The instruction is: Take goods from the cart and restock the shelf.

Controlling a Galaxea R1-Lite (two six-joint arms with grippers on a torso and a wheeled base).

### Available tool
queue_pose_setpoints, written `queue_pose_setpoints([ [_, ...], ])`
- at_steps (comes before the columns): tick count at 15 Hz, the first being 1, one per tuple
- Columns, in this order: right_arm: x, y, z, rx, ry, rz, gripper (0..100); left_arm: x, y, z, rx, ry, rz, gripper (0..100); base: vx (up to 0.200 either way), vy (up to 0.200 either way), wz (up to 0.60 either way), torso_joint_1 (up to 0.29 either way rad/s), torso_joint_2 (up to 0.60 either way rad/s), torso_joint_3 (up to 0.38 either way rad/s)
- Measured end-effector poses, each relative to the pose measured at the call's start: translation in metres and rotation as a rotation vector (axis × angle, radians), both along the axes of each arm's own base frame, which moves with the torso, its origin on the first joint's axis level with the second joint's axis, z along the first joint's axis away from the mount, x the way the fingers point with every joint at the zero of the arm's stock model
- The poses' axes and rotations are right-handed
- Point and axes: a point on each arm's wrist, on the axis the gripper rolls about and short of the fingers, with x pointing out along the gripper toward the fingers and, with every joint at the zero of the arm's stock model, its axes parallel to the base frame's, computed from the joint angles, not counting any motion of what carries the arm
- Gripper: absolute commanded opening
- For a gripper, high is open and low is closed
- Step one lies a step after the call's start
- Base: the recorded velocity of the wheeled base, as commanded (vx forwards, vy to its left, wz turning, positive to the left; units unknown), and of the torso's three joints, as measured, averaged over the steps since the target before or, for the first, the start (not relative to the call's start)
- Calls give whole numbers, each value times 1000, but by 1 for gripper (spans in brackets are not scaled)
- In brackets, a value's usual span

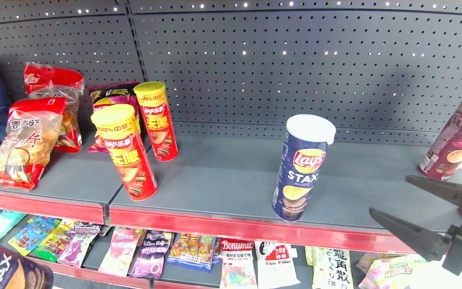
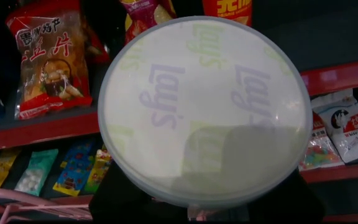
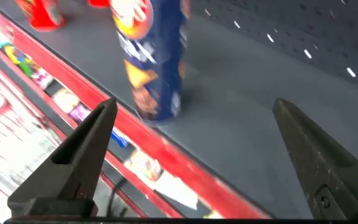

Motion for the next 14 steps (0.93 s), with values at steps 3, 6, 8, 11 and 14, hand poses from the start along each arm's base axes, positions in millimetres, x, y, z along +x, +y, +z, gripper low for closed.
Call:
queue_pose_setpoints([
  [3,-21,-25,-4,-14,30,-113,100,1,-1,3,-1,1,-12,0,0,0,0,0,0,0],
  [6,-41,-47,-10,-13,37,-300,100,4,-2,8,-6,-4,-46,0,0,0,0,0,0,0],
  [8,-55,-57,-19,-5,28,-421,100,4,-3,13,-16,-12,-112,0,0,0,0,0,0,0],
  [11,-82,-63,-50,-4,-2,-503,100,2,-6,21,-87,-18,-217,0,0,0,0,0,0,0],
  [14,-104,-64,-77,-7,-71,-519,100,0,-5,24,-125,-25,-217,0,0,0,0,0,0,0],
])
